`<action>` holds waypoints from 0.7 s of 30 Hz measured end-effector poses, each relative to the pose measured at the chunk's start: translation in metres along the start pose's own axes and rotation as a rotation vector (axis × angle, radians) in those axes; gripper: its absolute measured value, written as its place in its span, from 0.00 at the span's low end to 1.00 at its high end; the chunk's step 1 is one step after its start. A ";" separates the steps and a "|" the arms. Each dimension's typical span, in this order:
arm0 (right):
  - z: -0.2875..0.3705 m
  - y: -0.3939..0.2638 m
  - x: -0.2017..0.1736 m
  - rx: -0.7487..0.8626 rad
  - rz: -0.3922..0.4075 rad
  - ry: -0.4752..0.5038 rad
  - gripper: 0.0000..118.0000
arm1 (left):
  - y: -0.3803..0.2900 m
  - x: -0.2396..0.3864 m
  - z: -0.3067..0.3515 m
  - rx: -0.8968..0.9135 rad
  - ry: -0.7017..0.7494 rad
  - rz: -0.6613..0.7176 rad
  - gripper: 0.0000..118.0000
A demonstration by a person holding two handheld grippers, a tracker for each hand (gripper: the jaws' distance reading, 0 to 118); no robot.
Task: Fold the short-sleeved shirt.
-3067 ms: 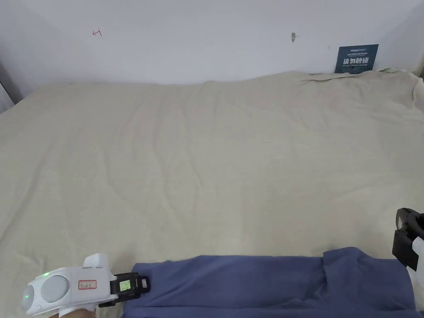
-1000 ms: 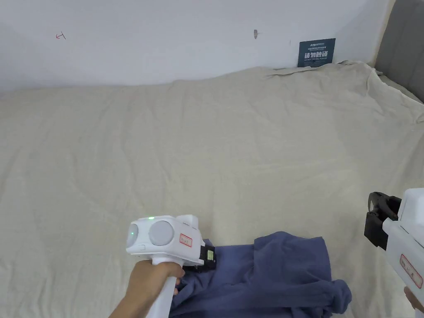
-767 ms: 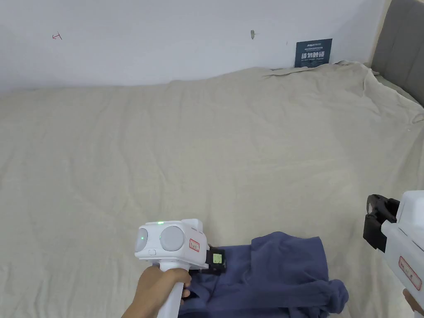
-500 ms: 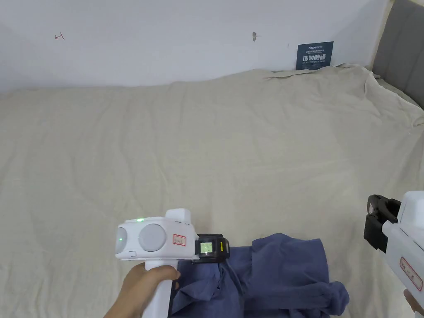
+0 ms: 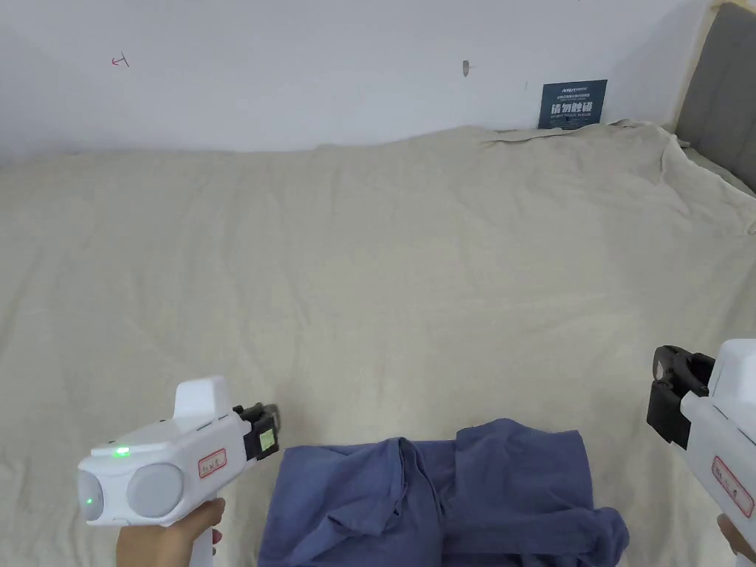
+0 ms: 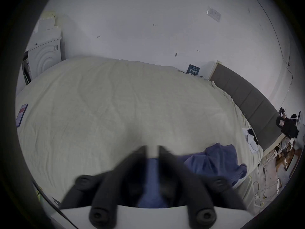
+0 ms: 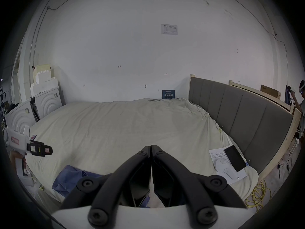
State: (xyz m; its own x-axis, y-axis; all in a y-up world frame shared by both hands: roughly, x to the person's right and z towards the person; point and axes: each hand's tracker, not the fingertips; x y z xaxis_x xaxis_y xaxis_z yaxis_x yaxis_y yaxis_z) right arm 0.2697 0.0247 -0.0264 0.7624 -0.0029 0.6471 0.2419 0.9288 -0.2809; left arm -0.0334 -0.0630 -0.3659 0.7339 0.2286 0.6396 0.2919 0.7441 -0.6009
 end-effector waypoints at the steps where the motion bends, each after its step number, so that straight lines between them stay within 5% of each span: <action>1: 0.000 0.000 0.000 -0.001 -0.001 0.000 0.00 | -0.007 -0.005 -0.005 -0.001 -0.002 0.001 0.00; 13: 0.001 -0.005 0.006 -0.018 -0.009 -0.016 0.00 | -0.080 0.006 -0.038 -0.121 -0.011 -0.005 0.00; 21: 0.003 -0.007 0.014 -0.025 -0.021 -0.028 0.00 | -0.113 0.055 -0.055 -0.164 -0.018 -0.170 0.00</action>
State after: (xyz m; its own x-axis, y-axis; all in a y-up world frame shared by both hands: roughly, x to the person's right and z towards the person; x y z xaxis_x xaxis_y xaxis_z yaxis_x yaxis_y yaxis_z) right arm 0.2773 0.0193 -0.0130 0.7400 -0.0112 0.6726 0.2727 0.9190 -0.2848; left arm 0.0082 -0.1690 -0.2891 0.6553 0.1211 0.7456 0.5067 0.6616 -0.5528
